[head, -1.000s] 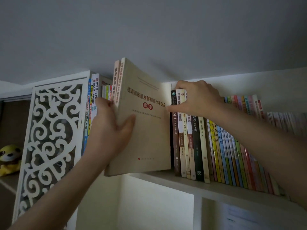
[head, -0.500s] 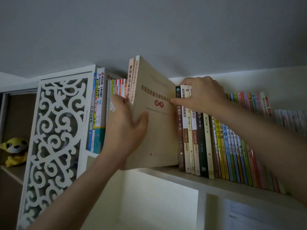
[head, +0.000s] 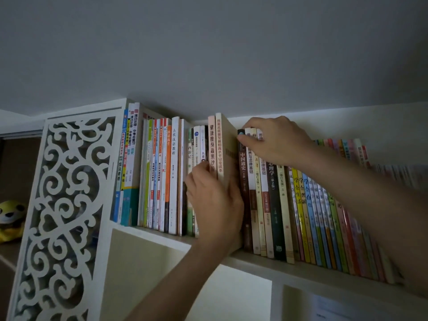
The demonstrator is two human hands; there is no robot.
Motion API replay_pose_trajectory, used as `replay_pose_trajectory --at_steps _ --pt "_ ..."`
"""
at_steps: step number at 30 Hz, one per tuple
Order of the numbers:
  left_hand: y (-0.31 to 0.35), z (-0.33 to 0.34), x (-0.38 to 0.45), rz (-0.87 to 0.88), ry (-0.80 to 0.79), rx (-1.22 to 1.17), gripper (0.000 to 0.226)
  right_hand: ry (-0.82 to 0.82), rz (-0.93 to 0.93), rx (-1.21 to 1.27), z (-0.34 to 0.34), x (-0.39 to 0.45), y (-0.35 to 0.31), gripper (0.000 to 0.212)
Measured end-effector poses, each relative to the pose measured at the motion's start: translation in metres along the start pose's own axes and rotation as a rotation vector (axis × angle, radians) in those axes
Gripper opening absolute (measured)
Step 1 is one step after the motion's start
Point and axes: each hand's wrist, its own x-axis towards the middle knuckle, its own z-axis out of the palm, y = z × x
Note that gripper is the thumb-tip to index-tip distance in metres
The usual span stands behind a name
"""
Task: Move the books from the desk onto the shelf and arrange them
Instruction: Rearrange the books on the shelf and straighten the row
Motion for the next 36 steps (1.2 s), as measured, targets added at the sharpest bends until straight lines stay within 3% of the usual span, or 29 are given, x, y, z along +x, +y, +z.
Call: replay_pose_trajectory --at_steps 5,9,12,16,19,23,26,29,32,34,36 --pt "-0.002 0.03 0.001 0.06 -0.058 0.107 0.064 -0.033 -0.01 -0.039 -0.003 0.001 0.001 0.035" --pt "-0.011 0.031 0.009 0.154 -0.251 0.279 0.073 -0.057 -0.011 -0.041 -0.007 0.001 0.001 0.034" --pt "-0.022 0.004 0.016 0.257 -0.45 0.238 0.077 -0.106 -0.026 -0.023 -0.009 -0.001 0.001 0.039" --pt "-0.052 -0.032 0.019 0.511 -0.725 0.223 0.097 -0.301 -0.049 0.0 -0.024 -0.006 0.006 0.076" --pt "-0.067 -0.029 0.019 0.553 -0.729 0.324 0.114 -0.413 -0.008 -0.085 -0.036 -0.009 0.01 0.11" --pt "-0.073 -0.027 0.025 0.576 -0.696 0.342 0.113 -0.397 0.059 -0.262 -0.028 -0.014 0.003 0.138" --pt "-0.071 -0.03 0.027 0.536 -0.705 0.31 0.113 -0.333 0.049 -0.248 -0.028 -0.019 -0.007 0.136" --pt "-0.062 -0.034 0.023 0.521 -0.715 0.347 0.116 -0.195 -0.046 -0.446 -0.038 -0.047 -0.013 0.131" --pt "-0.052 -0.038 0.016 0.51 -0.724 0.29 0.117 -0.032 -0.164 -0.363 -0.039 -0.098 -0.017 0.096" --pt "-0.038 -0.036 0.011 0.549 -0.729 0.241 0.116 -0.049 -0.116 -0.331 -0.034 -0.131 -0.013 0.075" --pt "-0.022 -0.029 0.006 0.598 -0.735 0.209 0.115 -0.203 0.056 -0.24 -0.026 -0.159 -0.005 0.074"
